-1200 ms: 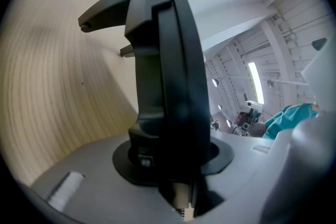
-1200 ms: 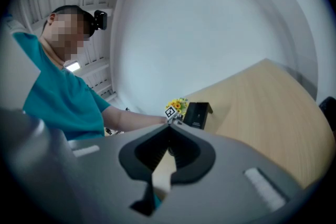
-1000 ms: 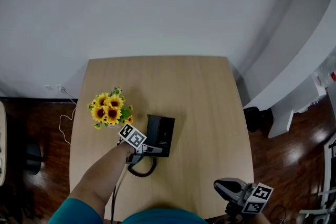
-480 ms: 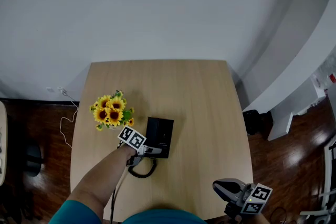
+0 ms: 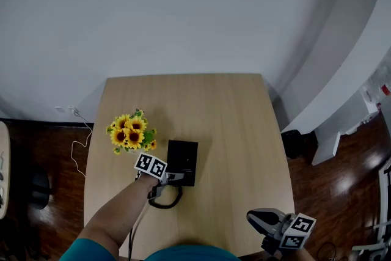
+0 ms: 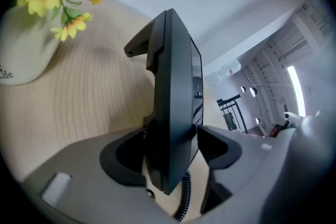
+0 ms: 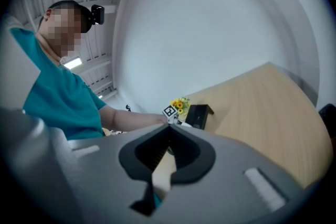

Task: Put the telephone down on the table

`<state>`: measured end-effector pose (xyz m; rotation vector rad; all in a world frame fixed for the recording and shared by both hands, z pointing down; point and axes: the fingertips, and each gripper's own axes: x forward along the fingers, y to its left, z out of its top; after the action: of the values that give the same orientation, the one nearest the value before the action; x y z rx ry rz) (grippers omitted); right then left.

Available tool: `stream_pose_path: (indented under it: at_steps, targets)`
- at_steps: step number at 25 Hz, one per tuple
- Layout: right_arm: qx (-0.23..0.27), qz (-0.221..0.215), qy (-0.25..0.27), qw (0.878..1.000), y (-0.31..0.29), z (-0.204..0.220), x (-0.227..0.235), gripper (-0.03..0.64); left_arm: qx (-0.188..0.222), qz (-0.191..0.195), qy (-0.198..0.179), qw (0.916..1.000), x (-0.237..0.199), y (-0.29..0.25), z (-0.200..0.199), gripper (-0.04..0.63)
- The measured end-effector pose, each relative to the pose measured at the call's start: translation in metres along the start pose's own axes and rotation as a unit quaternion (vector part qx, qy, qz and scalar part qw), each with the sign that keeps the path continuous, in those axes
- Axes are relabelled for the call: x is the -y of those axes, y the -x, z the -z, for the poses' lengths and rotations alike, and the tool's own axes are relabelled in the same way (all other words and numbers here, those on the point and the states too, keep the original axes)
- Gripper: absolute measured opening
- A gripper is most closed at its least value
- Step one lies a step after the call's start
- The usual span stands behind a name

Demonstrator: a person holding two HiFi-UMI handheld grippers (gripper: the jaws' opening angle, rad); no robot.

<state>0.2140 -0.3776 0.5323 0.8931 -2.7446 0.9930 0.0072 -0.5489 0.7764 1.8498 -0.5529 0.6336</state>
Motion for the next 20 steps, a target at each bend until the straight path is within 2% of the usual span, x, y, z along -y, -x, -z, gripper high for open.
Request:
stream_pose_path:
  at_steps: [6, 12, 17, 20]
  targets:
    - [-0.002, 0.002, 0.01, 1.0, 0.003, -0.001, 0.0, 0.002, 0.001, -0.025, 0.031, 0.9992, -0.01, 0.01, 0.002, 0.33]
    - [0.002, 0.003, 0.011, 1.0, 0.006, -0.002, 0.0, 0.002, -0.014, -0.086, 0.019, 0.996, -0.03, 0.034, 0.014, 0.341]
    - [0.01, -0.016, 0.014, 1.0, 0.006, -0.006, -0.005, 0.002, 0.034, -0.075, 0.018, 0.9965, -0.018, 0.069, 0.026, 0.331]
    - [0.018, -0.032, 0.019, 0.999, 0.006, -0.012, -0.006, 0.002, 0.098, -0.044, 0.002, 0.9942, 0.008, 0.103, 0.039, 0.279]
